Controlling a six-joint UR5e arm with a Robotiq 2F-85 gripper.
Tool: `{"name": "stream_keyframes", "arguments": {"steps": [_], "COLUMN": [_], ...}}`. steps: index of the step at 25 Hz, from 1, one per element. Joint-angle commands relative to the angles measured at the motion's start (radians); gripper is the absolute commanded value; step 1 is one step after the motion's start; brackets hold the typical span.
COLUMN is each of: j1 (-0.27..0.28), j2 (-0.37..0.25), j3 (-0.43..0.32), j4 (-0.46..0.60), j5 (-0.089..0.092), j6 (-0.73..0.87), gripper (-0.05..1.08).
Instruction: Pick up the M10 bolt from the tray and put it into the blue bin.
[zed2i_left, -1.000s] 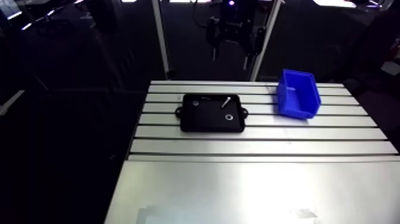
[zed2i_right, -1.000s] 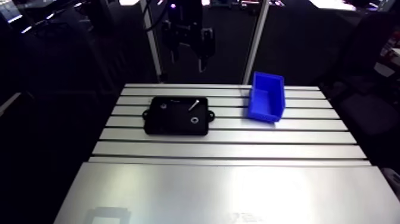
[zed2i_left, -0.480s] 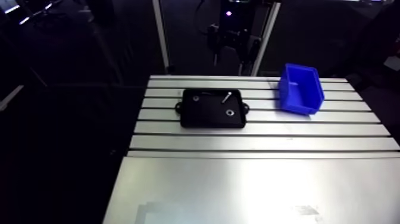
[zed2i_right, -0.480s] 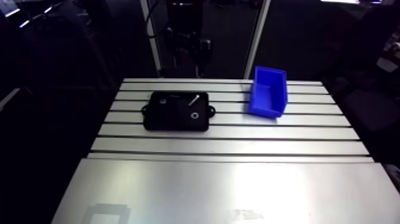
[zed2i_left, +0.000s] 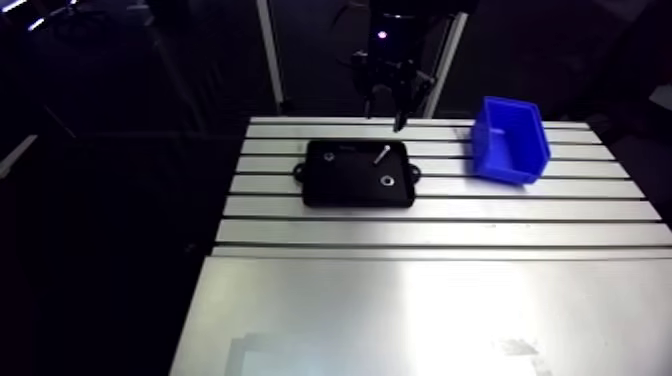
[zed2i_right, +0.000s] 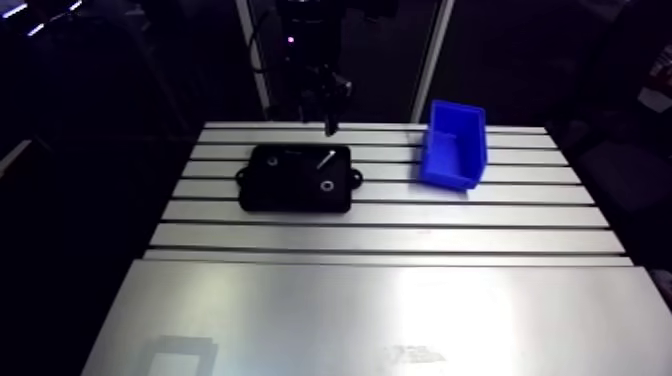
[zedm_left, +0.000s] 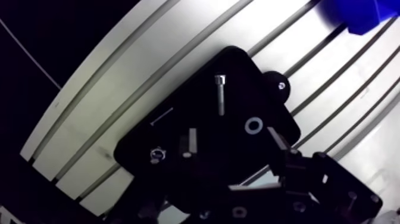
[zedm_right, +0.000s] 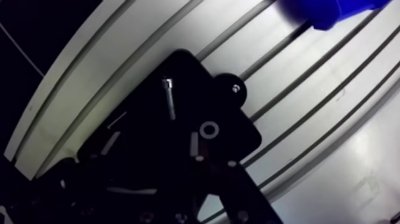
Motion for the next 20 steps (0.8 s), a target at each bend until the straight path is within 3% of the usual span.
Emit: {"name": "stream_keyframes", "arguments": {"steps": [1, 20], "j1": [0.000, -0.006], "j2": [0.030, 0.070], "j3": [0.014, 0.034], "j4": [-0.015, -0.051], "j5": [-0.001, -0.001], "j6": [0.033, 0.048], "gripper": [0.43, 0.47]}}
